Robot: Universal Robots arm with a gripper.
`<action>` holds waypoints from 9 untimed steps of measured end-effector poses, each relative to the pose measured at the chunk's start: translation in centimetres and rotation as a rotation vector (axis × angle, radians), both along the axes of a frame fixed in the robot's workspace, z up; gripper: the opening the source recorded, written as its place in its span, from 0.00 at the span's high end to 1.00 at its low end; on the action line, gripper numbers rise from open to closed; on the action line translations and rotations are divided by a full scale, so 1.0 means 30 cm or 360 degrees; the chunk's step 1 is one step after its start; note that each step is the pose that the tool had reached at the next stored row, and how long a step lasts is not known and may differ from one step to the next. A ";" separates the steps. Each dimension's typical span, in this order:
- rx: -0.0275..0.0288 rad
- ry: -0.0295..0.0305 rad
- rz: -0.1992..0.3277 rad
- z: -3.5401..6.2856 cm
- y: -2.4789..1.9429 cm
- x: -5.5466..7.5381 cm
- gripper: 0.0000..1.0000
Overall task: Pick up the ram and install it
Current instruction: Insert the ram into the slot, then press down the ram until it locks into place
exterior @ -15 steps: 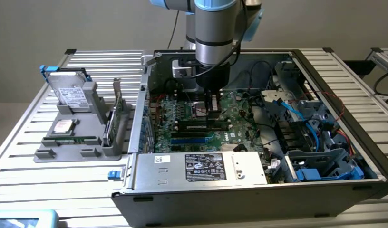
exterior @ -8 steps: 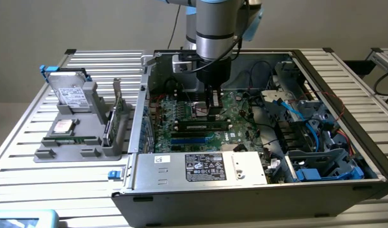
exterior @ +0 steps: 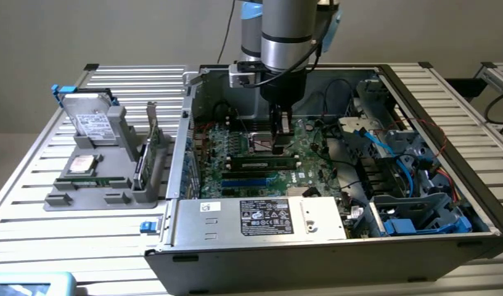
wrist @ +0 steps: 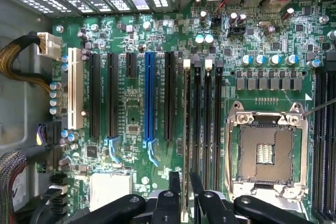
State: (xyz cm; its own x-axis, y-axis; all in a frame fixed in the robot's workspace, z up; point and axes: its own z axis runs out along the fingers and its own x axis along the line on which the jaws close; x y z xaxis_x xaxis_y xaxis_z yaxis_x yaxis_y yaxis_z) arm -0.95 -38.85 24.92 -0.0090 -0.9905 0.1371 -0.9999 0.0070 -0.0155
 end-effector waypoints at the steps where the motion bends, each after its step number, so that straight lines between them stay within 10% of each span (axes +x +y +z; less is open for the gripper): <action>1: -0.00001 0.00001 0.0000 0.000 0.000 0.000 0.78; 9: -0.00002 0.00002 0.0000 0.000 0.000 0.000 0.78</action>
State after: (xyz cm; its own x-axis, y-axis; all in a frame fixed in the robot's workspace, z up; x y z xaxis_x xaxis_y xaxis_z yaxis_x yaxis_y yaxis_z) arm -0.95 -38.85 24.92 -0.0090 -0.9905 0.1372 -0.9999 0.0070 -0.0154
